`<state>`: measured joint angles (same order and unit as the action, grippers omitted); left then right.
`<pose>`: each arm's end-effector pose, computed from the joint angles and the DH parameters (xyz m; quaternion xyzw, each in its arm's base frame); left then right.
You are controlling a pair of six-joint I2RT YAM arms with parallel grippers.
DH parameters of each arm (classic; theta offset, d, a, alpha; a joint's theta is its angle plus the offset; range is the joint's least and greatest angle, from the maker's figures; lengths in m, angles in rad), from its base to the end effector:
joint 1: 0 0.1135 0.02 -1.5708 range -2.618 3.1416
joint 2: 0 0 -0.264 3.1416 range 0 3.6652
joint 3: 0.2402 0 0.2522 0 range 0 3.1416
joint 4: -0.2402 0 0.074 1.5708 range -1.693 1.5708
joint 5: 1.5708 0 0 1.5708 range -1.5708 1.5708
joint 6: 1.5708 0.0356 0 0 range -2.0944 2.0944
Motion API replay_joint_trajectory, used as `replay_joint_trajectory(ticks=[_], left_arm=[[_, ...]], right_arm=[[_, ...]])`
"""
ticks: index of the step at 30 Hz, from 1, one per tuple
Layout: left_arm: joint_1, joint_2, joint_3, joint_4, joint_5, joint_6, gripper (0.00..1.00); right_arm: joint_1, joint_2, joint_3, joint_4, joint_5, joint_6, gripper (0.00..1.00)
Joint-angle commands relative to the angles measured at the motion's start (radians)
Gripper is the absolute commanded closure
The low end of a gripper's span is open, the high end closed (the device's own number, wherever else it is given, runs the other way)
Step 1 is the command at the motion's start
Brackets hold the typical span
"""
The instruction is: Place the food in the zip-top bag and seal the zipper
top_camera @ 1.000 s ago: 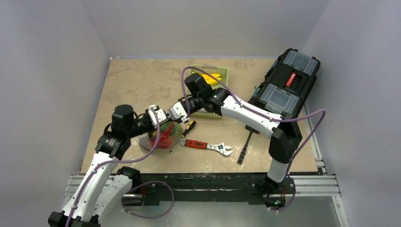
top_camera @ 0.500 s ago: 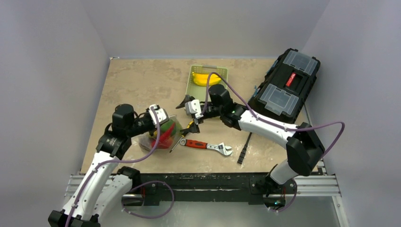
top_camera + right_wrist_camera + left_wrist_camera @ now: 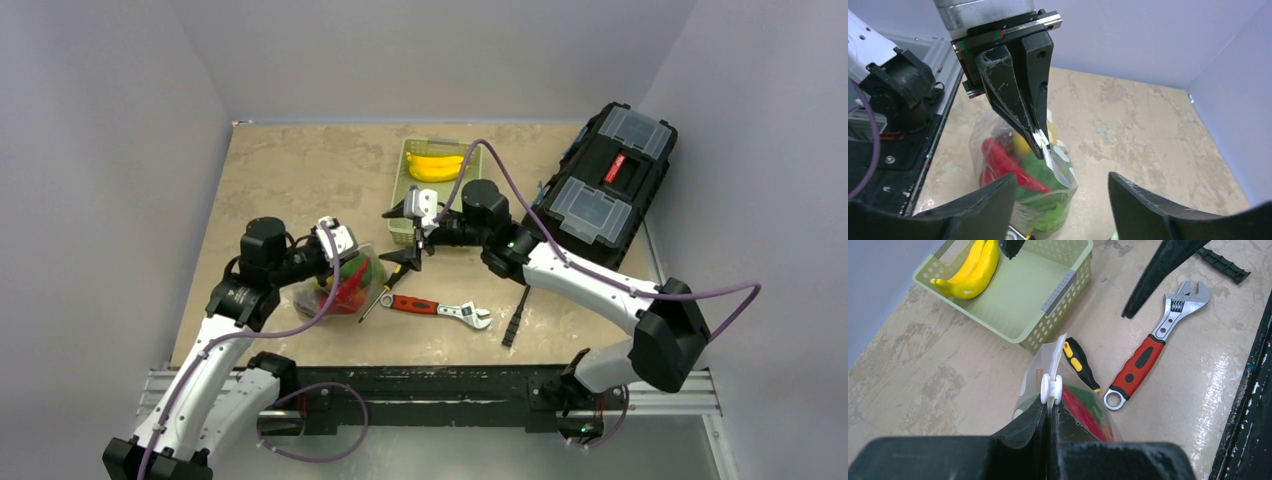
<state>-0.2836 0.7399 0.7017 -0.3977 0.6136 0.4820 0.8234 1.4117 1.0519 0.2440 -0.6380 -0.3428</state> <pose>0.1532 -0.0660 0.2986 0.4509 0.6851 -0.2027 0.5351 0.2091 0.2568 0.3322 -0.5646 0.4771 0.3778 0.5576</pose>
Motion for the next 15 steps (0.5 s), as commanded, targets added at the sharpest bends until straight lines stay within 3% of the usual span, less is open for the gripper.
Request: replay_joint_trajectory(ticks=[1,3,9,15], left_arm=[[0.003,0.008,0.048,0.022,0.032,-0.014,1.00],[0.003,0.012,0.051,0.019,0.035,-0.015,1.00],[0.004,0.021,0.053,0.020,0.037,-0.016,1.00],[0.006,0.028,0.054,0.020,0.035,-0.017,1.00]], right_arm=[[0.005,0.037,0.132,-0.196,-0.009,-0.091,0.42],[0.005,0.067,0.183,-0.232,-0.031,-0.111,0.54],[0.041,0.094,0.201,-0.238,-0.003,-0.223,0.53],[0.052,0.106,0.216,-0.272,0.042,-0.284,0.64]])
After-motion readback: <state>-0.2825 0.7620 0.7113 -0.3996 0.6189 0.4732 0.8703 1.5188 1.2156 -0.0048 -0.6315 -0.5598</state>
